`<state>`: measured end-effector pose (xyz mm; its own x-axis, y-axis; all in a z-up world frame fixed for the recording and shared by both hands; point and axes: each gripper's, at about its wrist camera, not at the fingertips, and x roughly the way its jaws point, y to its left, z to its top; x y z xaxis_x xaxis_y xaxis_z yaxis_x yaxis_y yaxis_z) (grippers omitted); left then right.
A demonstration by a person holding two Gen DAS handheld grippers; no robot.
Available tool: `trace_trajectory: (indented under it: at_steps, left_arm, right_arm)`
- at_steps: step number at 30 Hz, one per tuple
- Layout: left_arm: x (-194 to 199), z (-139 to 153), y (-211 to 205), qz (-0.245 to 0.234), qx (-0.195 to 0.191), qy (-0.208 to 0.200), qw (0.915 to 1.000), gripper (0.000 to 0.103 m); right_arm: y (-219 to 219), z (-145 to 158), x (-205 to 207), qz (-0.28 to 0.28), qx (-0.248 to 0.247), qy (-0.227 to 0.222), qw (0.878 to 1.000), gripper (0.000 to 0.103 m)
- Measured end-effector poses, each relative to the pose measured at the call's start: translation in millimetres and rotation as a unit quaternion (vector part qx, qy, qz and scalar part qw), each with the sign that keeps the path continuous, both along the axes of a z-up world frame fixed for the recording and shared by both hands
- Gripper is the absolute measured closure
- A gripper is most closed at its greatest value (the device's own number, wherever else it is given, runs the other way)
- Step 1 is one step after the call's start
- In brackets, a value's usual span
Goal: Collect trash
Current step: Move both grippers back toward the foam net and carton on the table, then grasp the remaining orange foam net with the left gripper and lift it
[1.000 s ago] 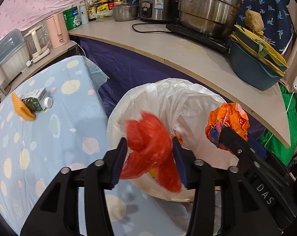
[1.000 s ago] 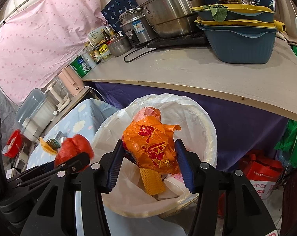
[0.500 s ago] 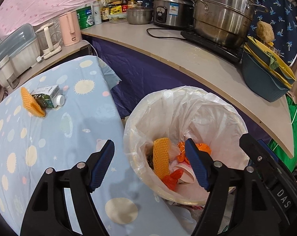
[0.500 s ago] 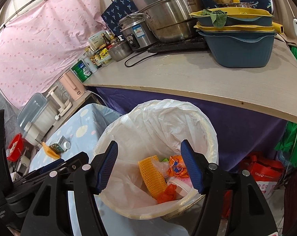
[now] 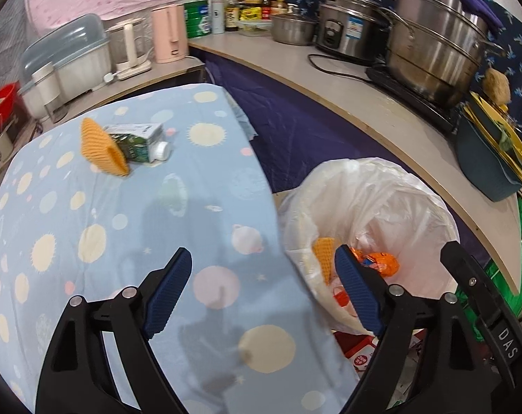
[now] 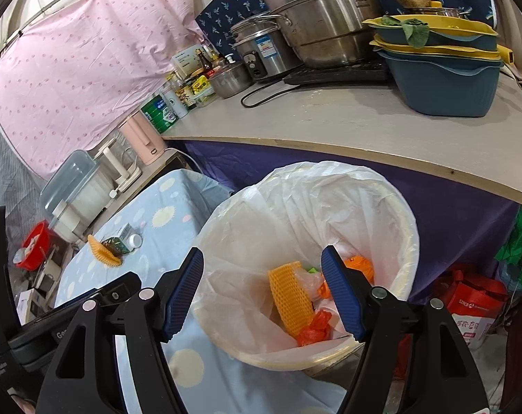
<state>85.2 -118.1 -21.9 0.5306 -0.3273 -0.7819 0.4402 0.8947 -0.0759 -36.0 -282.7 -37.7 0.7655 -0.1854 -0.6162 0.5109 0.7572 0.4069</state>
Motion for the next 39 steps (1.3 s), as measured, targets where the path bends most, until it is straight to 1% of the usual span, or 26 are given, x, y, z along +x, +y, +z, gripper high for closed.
trace_trajectory:
  at_steps: [6, 11, 15, 20, 25, 30, 33, 39]
  left_arm:
    - [11, 1, 33, 0.04, -0.005, 0.007, 0.9992, 0.016]
    - [21, -2, 61, 0.072, -0.01, 0.018, 0.9972, 0.015]
    - [33, -5, 84, 0.093, -0.015, 0.026, 0.9952, 0.014]
    - [52, -5, 105, 0.11, -0.017, 0.023, 0.9935, 0.011]
    - [85, -6, 120, 0.129, -0.022, 0.024, 0.9911, 0.01]
    - [125, -12, 123, 0.147, -0.022, 0.022, 0.9886, 0.009]
    - [151, -24, 121, 0.15, -0.015, 0.038, 0.9878, 0.009]
    - [193, -44, 122, 0.162, -0.023, 0.062, 0.9846, 0.009]
  right_arm:
    - [16, 2, 9, 0.009, -0.005, 0.0, 1.0, 0.034]
    - [30, 2, 22, 0.024, -0.008, 0.006, 1.0, 0.034]
    - [46, -1, 39, 0.042, -0.012, 0.014, 0.999, 0.034]
    - [68, -8, 67, 0.069, -0.018, 0.026, 0.997, 0.034]
    - [84, -15, 98, 0.094, -0.021, 0.035, 0.995, 0.034]
    - [100, -18, 133, 0.116, -0.026, 0.039, 0.992, 0.034]
    - [107, -23, 153, 0.127, -0.026, 0.043, 0.991, 0.034]
    - [115, -32, 190, 0.146, -0.022, 0.049, 0.988, 0.034]
